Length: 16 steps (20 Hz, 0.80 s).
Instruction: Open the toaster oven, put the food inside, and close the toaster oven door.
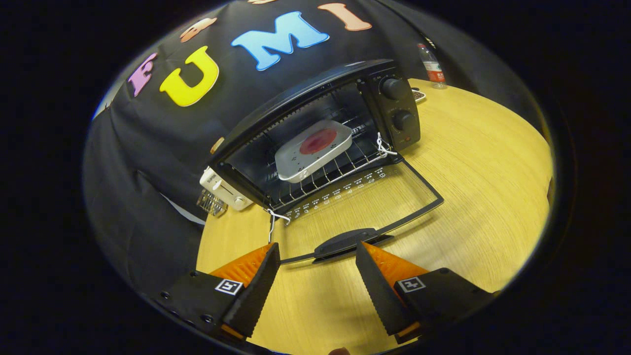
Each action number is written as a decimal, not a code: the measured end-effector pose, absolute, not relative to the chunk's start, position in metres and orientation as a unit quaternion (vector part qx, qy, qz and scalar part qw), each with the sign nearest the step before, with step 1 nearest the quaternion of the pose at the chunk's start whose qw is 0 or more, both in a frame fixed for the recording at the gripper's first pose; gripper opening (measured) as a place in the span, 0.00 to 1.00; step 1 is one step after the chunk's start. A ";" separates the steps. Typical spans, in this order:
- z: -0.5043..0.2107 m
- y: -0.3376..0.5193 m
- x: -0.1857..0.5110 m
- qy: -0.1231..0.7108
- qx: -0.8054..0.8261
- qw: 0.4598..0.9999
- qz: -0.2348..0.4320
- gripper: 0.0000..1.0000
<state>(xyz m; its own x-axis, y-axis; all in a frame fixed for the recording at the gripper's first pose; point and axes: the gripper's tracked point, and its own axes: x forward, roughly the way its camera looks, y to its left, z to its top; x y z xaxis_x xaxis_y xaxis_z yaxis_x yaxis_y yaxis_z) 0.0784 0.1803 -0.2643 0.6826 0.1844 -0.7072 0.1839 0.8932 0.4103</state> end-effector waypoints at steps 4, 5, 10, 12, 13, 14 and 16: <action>-0.292 0.173 0.074 0.420 0.153 0.894 0.004 0.98; -0.297 0.172 0.073 0.428 0.137 0.893 0.007 0.98; -0.322 0.170 0.066 0.465 0.095 0.880 0.011 0.98; -0.330 0.169 0.064 0.479 0.081 0.874 0.012 0.98; -0.333 0.167 0.064 0.481 0.069 0.874 0.012 0.98; -0.336 0.166 0.065 0.482 0.056 0.874 0.013 0.98; -0.338 0.164 0.071 0.475 0.031 0.879 0.014 0.98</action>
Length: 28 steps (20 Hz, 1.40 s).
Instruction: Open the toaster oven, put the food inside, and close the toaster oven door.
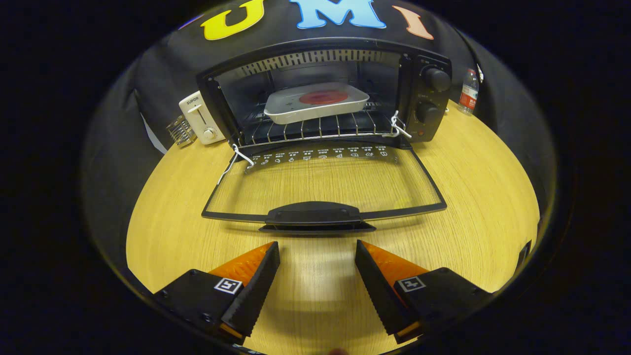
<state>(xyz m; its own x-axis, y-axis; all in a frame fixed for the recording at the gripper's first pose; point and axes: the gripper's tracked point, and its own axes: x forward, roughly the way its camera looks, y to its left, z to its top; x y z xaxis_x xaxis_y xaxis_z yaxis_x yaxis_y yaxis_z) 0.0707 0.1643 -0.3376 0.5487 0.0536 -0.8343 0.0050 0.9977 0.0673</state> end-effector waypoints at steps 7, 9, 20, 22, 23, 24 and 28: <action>-0.333 0.164 0.075 0.457 0.014 0.889 -0.012 0.97; -0.323 0.164 0.073 0.442 0.009 0.897 -0.014 0.97; -0.270 0.165 0.080 0.367 0.018 0.930 -0.012 0.97; -0.259 0.166 0.082 0.358 0.023 0.933 -0.014 0.97; -0.247 0.166 0.081 0.352 0.023 0.936 -0.014 0.97; -0.241 0.167 0.085 0.343 0.018 0.939 -0.010 0.97; -0.216 0.168 0.103 0.299 -0.004 0.954 -0.002 0.98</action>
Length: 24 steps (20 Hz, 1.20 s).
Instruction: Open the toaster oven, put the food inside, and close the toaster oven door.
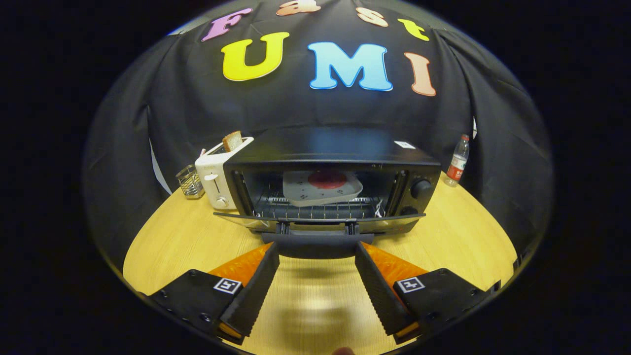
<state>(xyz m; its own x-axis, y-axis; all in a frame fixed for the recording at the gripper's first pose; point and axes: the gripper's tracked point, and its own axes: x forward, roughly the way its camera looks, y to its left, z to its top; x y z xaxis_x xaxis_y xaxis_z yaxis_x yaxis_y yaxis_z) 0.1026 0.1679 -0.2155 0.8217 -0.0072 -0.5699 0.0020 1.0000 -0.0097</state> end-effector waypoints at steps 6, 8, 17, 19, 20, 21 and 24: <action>-0.164 0.164 0.127 0.217 -0.043 0.975 0.011 0.98; -0.130 0.161 0.117 0.187 -0.051 0.981 0.014 0.99; -0.076 0.120 0.066 0.108 -0.051 0.993 0.015 1.00; -0.062 0.105 0.050 0.092 -0.048 0.995 0.010 1.00; -0.055 0.097 0.041 0.085 -0.046 0.995 0.007 1.00; -0.049 0.088 0.034 0.078 -0.043 0.996 0.003 1.00; -0.040 0.064 0.013 0.069 -0.028 0.997 -0.010 1.00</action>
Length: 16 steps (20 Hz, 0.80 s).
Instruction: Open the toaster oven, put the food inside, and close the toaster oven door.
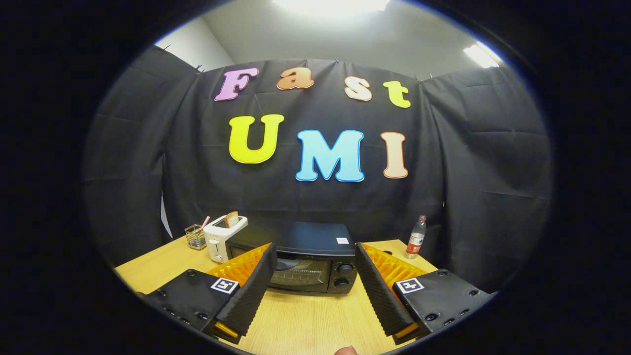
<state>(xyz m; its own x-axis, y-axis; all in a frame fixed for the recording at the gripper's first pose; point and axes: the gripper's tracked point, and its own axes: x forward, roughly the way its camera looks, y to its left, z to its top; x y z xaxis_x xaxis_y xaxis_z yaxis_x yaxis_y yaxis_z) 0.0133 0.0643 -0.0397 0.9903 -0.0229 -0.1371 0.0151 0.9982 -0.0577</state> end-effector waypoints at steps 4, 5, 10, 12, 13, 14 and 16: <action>-0.031 0.038 -0.007 0.056 -0.026 0.998 -0.022 1.00; -0.031 0.033 -0.011 0.054 -0.026 0.998 -0.024 1.00; -0.032 0.016 -0.027 0.049 -0.018 0.998 -0.031 1.00; -0.033 0.011 -0.028 0.048 -0.019 0.998 -0.034 1.00; -0.037 0.008 -0.029 0.052 -0.019 0.998 -0.035 1.00; -0.038 0.008 -0.030 0.053 -0.017 0.998 -0.035 1.00; -0.037 0.006 -0.030 0.052 -0.017 0.998 -0.036 1.00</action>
